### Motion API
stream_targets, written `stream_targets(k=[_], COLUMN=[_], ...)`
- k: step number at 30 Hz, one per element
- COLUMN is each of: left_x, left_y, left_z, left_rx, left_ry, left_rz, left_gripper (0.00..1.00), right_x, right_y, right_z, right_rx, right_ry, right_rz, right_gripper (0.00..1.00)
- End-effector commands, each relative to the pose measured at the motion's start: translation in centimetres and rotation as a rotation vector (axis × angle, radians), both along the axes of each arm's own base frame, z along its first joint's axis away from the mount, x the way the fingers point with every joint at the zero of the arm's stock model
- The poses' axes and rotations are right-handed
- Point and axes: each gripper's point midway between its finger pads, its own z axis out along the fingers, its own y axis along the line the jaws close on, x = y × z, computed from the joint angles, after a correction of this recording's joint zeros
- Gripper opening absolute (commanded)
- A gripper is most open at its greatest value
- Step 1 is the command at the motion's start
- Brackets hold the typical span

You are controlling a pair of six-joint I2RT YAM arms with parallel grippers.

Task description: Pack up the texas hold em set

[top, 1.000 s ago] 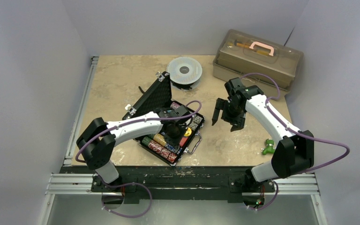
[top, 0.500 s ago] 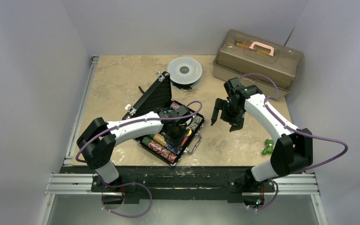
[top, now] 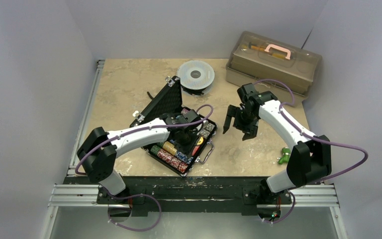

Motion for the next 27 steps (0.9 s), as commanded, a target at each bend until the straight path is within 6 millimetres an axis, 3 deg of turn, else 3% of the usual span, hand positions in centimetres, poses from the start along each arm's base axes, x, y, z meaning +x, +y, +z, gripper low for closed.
stream_targets(k=[1, 7, 11, 14, 18, 22, 24, 27], left_x=[3.0, 6.0, 7.9, 8.7, 9.9, 11.0, 11.5, 12.3], left_y=[-0.7, 1.3, 4.5, 7.8, 12.3, 15.4, 16.3, 15.7], left_z=[7.4, 18.3, 24.7, 27.9, 28.9, 27.2, 26.0, 24.4], left_rx=[-0.128, -0.306, -0.393, -0.400, -0.284, -0.107, -0.047, -0.063], left_ry=[-0.225, -0.495, -0.664, -0.767, -0.822, -0.766, -0.706, -0.628], left_rz=[0.009, 0.113, 0.239, 0.337, 0.435, 0.461, 0.484, 0.468], left_gripper=[0.38, 0.54, 0.62, 0.70, 0.80, 0.89, 0.92, 0.92], right_x=[0.4, 1.6, 2.1, 2.1, 1.8, 1.6, 1.6, 1.3], right_y=[-0.1, -1.6, -2.0, -2.5, -2.4, -2.3, -2.4, -1.9], right_z=[0.3, 2.2, 3.7, 4.1, 4.5, 4.8, 4.8, 4.7], right_rx=[0.004, -0.077, -0.093, -0.114, -0.093, -0.080, -0.080, -0.051], right_ry=[-0.030, -0.104, -0.160, -0.187, -0.215, -0.235, -0.239, -0.228], right_rz=[0.010, 0.027, 0.042, 0.043, 0.048, 0.057, 0.058, 0.070], right_gripper=[0.88, 0.90, 0.91, 0.93, 0.94, 0.96, 0.96, 0.96])
